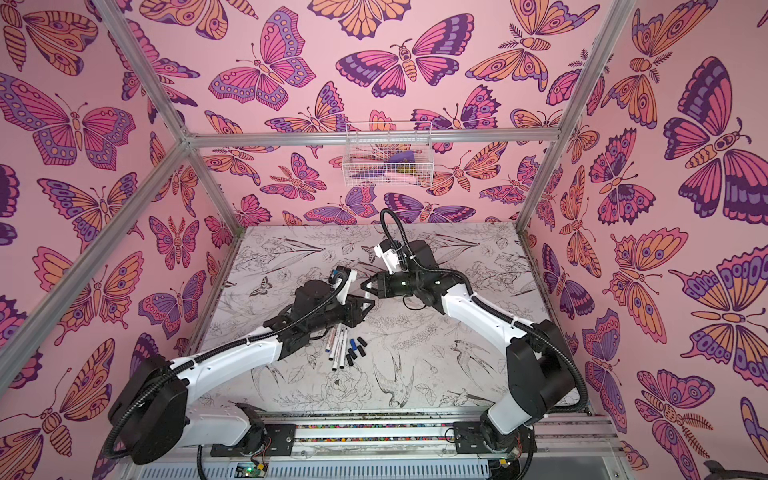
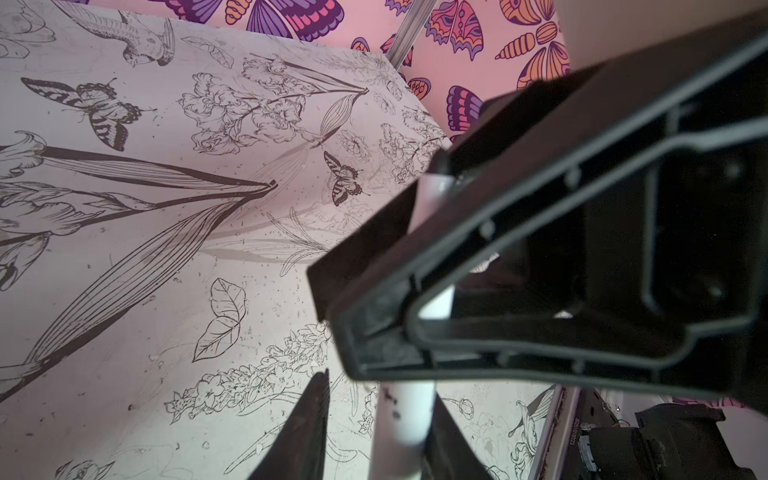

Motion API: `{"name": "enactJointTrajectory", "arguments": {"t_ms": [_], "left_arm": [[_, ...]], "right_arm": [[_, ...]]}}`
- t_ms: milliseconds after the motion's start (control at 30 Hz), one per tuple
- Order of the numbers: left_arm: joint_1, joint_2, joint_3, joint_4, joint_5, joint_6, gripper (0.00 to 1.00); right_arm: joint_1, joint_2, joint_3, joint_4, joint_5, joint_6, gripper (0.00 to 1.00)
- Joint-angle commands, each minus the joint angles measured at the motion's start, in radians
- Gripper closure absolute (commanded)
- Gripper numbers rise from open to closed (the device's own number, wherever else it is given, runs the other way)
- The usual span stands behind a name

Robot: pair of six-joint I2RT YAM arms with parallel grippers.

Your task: Insert the pens into the pen caps

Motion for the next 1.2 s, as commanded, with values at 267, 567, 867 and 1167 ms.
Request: {"name": "enactJointTrajectory", "arguments": {"t_ms": [267, 567, 867, 1167], "left_arm": [[0.001, 0.035, 0.039, 0.022, 0.021, -0.022, 0.66], [0.002, 0.025, 0.036, 0.017, 0.033, -0.023, 0.64], [0.002, 0.02, 0.042, 0.017, 0.035, -0.028, 0.63], [0.001, 0.047, 0.053, 0.017, 0.06, -0.033, 0.71]], "right_arm": [[0.007, -0.038, -0.007, -0.062, -0.012, -0.061, 0.98], [0.007, -0.045, -0.012, -0.081, 0.01, -0.071, 0.99], [0.006, -0.049, -0.008, -0.129, 0.074, -0.108, 0.99], [0.006, -0.064, -0.01, -0.119, 0.064, -0.101, 0.99]]}}
